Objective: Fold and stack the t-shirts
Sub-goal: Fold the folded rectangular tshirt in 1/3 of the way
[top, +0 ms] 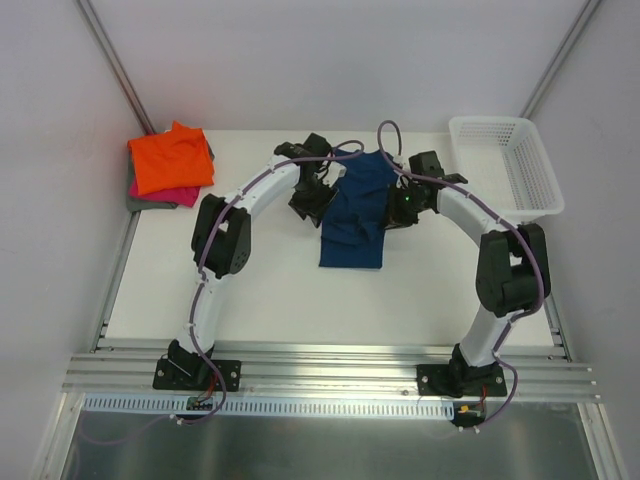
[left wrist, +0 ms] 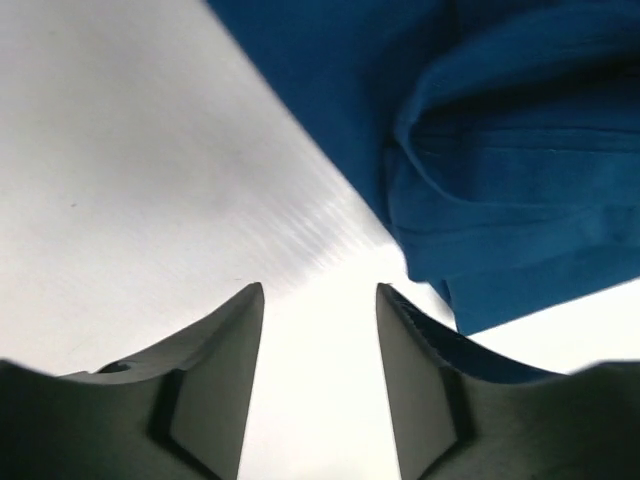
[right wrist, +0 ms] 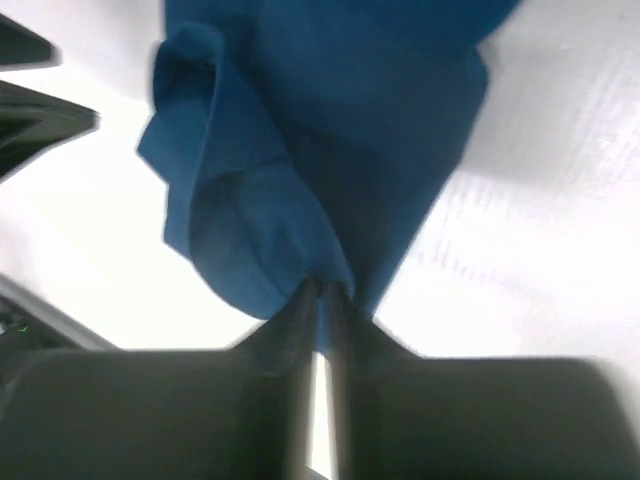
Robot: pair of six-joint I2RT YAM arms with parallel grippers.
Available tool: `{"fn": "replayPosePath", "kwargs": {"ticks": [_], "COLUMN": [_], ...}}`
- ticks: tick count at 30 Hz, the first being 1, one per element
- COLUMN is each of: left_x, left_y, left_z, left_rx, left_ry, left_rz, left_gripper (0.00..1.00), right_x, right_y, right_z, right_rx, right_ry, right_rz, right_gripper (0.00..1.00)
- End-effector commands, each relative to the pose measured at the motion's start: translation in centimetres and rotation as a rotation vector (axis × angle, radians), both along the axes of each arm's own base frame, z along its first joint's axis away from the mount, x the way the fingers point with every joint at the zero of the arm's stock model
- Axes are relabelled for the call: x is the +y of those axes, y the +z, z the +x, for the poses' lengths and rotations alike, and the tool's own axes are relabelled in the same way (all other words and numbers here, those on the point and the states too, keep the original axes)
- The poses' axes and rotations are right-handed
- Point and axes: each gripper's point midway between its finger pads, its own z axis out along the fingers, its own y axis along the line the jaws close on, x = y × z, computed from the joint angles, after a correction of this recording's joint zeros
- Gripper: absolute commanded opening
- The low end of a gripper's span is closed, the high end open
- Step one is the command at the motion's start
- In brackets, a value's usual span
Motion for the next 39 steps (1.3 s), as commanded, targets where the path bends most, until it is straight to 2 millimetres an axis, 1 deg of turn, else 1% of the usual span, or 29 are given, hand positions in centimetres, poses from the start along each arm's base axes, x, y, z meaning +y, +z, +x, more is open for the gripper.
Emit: {"fn": "replayPosePath", "kwargs": {"ticks": [1, 2, 3, 4, 5, 6, 7, 8, 9, 10, 11, 12, 13, 14, 15, 16, 20, 21, 23, 24, 27, 28, 30, 31, 32, 37, 38, 39], "left_x": [1.3, 1.6, 1.8, 2.1, 2.3, 2.3, 2.7, 3.0, 3.4, 3.8, 4.0, 4.3, 4.6, 5.0, 5.7, 6.4, 8.3, 9.0, 9.6, 9.9, 10.4, 10.6, 10.7, 10.8, 10.9, 11.6, 11.7, 11.8], "left_y": [0.4, 0.2, 0.8, 1.0, 1.4, 2.9, 3.0, 3.4, 4.8, 4.8, 5.2, 6.5, 6.7, 7.1, 7.9, 8.1, 9.1, 9.3, 9.6, 9.8, 10.3, 10.1, 10.1, 10.1, 10.1, 10.2, 10.3, 10.4], "left_z": [1.7, 2.0, 2.1, 1.9, 1.8, 1.5, 0.9, 0.6, 0.5, -0.1, -0.2, -0.4, -0.6, -0.6, -0.4, -0.3, 0.4, 0.6, 0.9, 0.9, 0.8, 0.6, 0.2, 0.1, 0.1, 0.2, 0.3, 0.3], "left_rx": [-0.073, -0.086, -0.098, -0.095, -0.103, -0.122, -0.114, -0.117, -0.146, -0.136, -0.144, -0.163, -0.166, -0.172, -0.2, -0.209, -0.232, -0.237, -0.249, -0.254, -0.267, -0.26, -0.256, -0.252, -0.25, -0.251, -0.256, -0.258], "left_ry": [0.057, 0.066, 0.072, 0.086, 0.094, 0.099, 0.104, 0.131, 0.145, 0.151, 0.153, 0.159, 0.165, 0.174, 0.188, 0.2, 0.238, 0.251, 0.267, 0.274, 0.283, 0.285, 0.287, 0.292, 0.294, 0.313, 0.317, 0.319], "left_rz": [0.078, 0.096, 0.097, 0.101, 0.1, 0.079, 0.087, 0.091, 0.087, 0.092, 0.087, 0.073, 0.071, 0.068, 0.083, 0.091, 0.093, 0.095, 0.102, 0.105, 0.108, 0.112, 0.106, 0.101, 0.099, 0.104, 0.102, 0.103], "left_gripper": [0.5, 0.52, 0.59, 0.63, 0.64, 0.64, 0.66, 0.73, 0.75, 0.76, 0.76, 0.75, 0.75, 0.75, 0.74, 0.74, 0.74, 0.74, 0.74, 0.74, 0.74, 0.74, 0.74, 0.74, 0.74, 0.74, 0.74, 0.74], "right_x": [-1.6, -1.7, -1.8, -1.6, -1.4, -1.1, -0.6, -0.2, 0.2, 1.4, 2.0, 2.6, 3.6, 4.2, 4.8, 5.7, 7.4, 7.9, 8.1, 8.3, 8.4, 8.4, 8.3, 8.2, 8.5, 8.4, 8.3, 8.2], "right_y": [-1.5, -1.5, -1.2, -0.7, -0.2, 0.3, 1.1, 1.6, 1.9, 2.5, 2.9, 3.1, 3.3, 3.6, 3.8, 3.9, 3.2, 2.4, 1.7, 0.6, -0.5, -1.4, -1.8, -2.8, -2.6, -4.2, -4.9, -4.6], "right_z": [0.6, 0.6, 0.6, 0.5, 0.5, 0.4, 0.1, -0.1, -0.3, -1.0, -1.4, -1.7, -2.5, -2.9, -3.2, -4.0, -5.3, -5.7, -5.8, -6.0, -5.4, -4.8, -3.9, -3.7, -2.9, -1.5, -1.3, -0.2], "right_rx": [-0.025, -0.024, -0.03, -0.036, -0.047, -0.055, -0.073, -0.07, -0.069, -0.064, -0.062, -0.061, -0.055, -0.04, -0.028, -0.016, 0.03, 0.056, 0.077, 0.105, 0.116, 0.126, 0.123, 0.141, 0.125, 0.116, 0.119, 0.088], "right_ry": [0.003, 0.001, -0.001, 0.005, 0.012, 0.017, 0.026, 0.02, 0.02, 0.045, 0.06, 0.076, 0.11, 0.103, 0.104, 0.129, 0.157, 0.169, 0.165, 0.17, 0.177, 0.174, 0.169, 0.169, 0.172, 0.186, 0.184, 0.171], "right_rz": [-0.099, -0.105, -0.108, -0.106, -0.101, -0.096, -0.083, -0.069, -0.053, -0.018, 0.005, 0.019, 0.034, 0.05, 0.061, 0.071, 0.075, 0.071, 0.064, 0.053, 0.036, 0.024, 0.012, -0.006, -0.007, -0.055, -0.073, -0.087], "right_gripper": [0.19, 0.57, 0.72, 0.9, 0.97, 0.97, 0.97, 0.97, 0.97, 0.97, 0.97, 0.97, 0.97, 0.97, 0.97, 0.97, 0.97, 0.97, 0.97, 0.97, 0.97, 0.97, 0.97, 0.97, 0.97, 0.97, 0.97, 0.97]}}
